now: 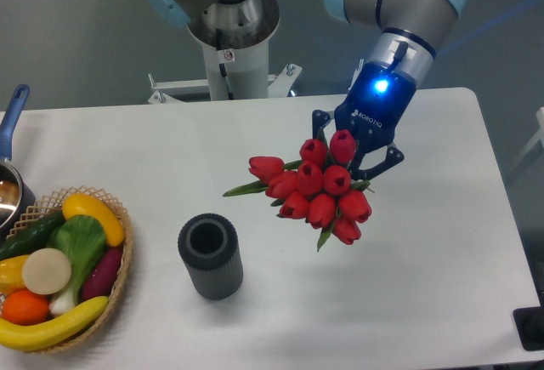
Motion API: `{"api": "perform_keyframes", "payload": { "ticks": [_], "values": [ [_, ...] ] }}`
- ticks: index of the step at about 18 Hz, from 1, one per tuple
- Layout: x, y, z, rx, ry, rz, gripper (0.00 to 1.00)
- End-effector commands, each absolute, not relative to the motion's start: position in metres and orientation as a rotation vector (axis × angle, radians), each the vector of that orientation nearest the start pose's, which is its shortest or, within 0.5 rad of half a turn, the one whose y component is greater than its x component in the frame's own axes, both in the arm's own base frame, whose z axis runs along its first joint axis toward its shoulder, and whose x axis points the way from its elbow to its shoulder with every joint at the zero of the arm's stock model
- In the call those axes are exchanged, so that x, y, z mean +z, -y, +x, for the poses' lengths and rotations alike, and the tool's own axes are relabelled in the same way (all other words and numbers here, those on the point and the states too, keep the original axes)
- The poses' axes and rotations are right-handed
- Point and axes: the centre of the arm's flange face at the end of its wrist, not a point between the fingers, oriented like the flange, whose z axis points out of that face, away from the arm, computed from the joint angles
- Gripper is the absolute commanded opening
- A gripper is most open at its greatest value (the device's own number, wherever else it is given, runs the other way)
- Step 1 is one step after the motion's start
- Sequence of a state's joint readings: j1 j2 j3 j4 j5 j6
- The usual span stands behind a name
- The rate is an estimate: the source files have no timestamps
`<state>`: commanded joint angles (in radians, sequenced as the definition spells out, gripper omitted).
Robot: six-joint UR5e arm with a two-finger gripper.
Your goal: Insert the flowers into the vase
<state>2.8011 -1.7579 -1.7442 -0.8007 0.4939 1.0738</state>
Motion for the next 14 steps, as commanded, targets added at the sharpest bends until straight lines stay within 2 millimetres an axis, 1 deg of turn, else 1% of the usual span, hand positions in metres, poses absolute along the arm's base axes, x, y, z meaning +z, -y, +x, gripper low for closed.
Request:
{"api": "perform_keyframes", "payload": {
  "ticks": [2,11,14],
  "values": [
    [0.437,-0.395,-0.45,-0.11,-0.093,-2.021,0.27],
    [0.443,-0.395,-0.452,-0.1,-0.1,-2.012,0.27],
    [0.45,-0.397,-0.453,-0.121,-0.117,-1.958,0.27]
  ]
}}
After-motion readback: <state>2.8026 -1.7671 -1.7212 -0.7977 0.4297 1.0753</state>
